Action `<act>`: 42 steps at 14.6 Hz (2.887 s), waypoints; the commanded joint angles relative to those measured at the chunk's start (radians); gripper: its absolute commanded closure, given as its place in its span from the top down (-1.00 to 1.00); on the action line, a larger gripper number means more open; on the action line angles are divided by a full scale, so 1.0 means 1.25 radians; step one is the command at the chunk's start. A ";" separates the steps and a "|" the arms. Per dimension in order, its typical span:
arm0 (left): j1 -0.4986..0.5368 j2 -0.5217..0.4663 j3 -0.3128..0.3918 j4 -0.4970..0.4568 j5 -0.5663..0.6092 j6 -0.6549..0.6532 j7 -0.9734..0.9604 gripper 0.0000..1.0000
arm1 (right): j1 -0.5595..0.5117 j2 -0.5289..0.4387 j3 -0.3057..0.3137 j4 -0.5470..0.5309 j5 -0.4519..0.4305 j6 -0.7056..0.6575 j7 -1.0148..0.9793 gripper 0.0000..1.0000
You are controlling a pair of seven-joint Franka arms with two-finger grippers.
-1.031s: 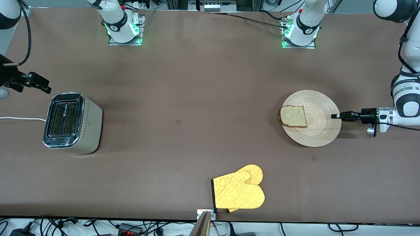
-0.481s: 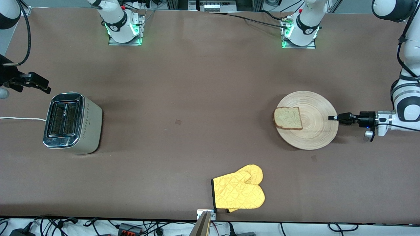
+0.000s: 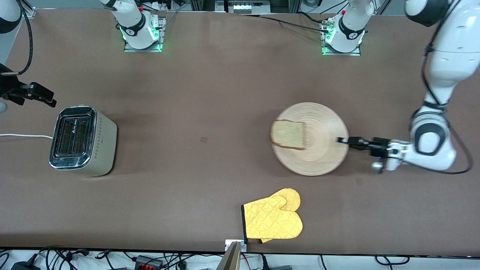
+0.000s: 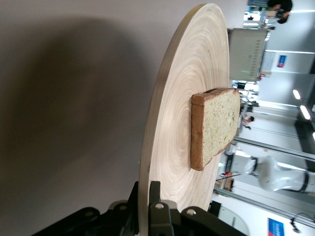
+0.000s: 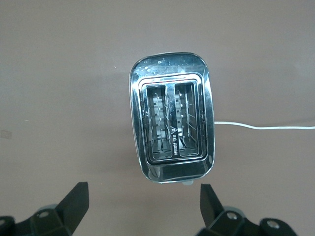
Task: Move plate and put bread in toaster
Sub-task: 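Push the plate toward the toaster with the left gripper, then reach the right gripper to the bread while the left gripper withdraws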
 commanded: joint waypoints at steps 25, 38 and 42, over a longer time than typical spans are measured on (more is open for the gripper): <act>-0.128 -0.082 0.031 0.070 0.279 0.043 -0.116 1.00 | 0.188 0.374 0.024 0.014 0.276 0.199 -0.054 1.00; -0.201 -0.191 0.016 0.245 0.952 -0.027 -0.492 1.00 | 0.401 0.490 0.024 0.017 0.395 0.430 0.200 1.00; -0.189 -0.211 0.019 0.339 0.894 -0.057 -0.611 1.00 | 0.460 0.517 0.022 0.017 0.393 0.478 0.262 0.83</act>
